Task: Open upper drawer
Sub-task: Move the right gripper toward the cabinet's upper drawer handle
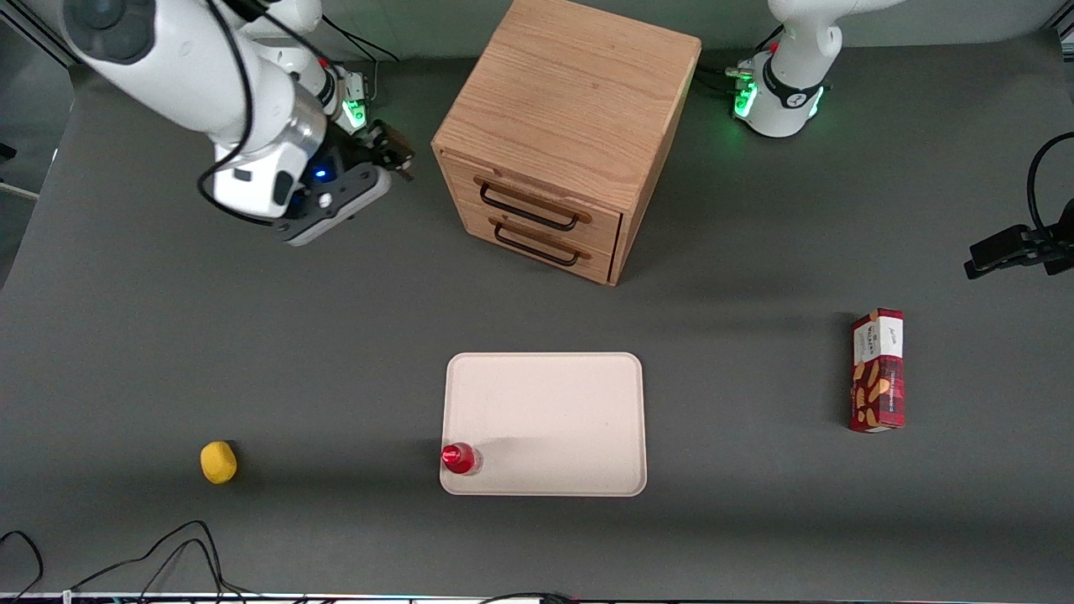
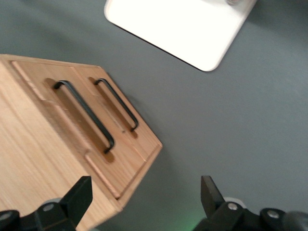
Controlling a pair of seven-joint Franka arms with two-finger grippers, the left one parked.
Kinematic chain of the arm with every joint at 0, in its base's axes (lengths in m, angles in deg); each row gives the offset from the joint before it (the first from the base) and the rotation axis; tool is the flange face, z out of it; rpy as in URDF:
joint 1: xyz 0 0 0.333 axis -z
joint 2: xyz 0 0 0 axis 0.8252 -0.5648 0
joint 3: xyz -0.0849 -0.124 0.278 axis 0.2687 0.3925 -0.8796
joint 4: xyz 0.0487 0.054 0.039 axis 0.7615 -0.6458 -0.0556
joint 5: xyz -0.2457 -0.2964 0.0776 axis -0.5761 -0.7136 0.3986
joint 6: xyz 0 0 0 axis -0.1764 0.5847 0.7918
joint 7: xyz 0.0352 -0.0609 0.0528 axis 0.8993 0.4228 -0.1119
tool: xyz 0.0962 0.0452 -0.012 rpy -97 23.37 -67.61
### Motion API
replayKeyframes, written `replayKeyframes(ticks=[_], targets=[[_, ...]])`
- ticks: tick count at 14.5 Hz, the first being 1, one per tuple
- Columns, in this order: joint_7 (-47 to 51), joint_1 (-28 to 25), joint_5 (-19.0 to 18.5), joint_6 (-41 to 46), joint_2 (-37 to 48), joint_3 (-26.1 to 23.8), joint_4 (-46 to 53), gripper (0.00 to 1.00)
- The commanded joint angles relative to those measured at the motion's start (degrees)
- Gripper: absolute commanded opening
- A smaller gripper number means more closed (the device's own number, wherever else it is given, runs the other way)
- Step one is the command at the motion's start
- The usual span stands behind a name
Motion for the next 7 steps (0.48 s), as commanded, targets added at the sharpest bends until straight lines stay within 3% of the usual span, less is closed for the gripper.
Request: replayKeyframes(ticks=[1,4,7], targets=[[-0.7,-4.6,0.9,-1.6,-2.9,0.1,2.7,1.00],[-3.1,-10.0,0.4,-2.7,-5.1,0.1,3.7,1.00],[-9.3,-11.1,-1.7,-3.6,-7.0,0.0,3.8,1.00]])
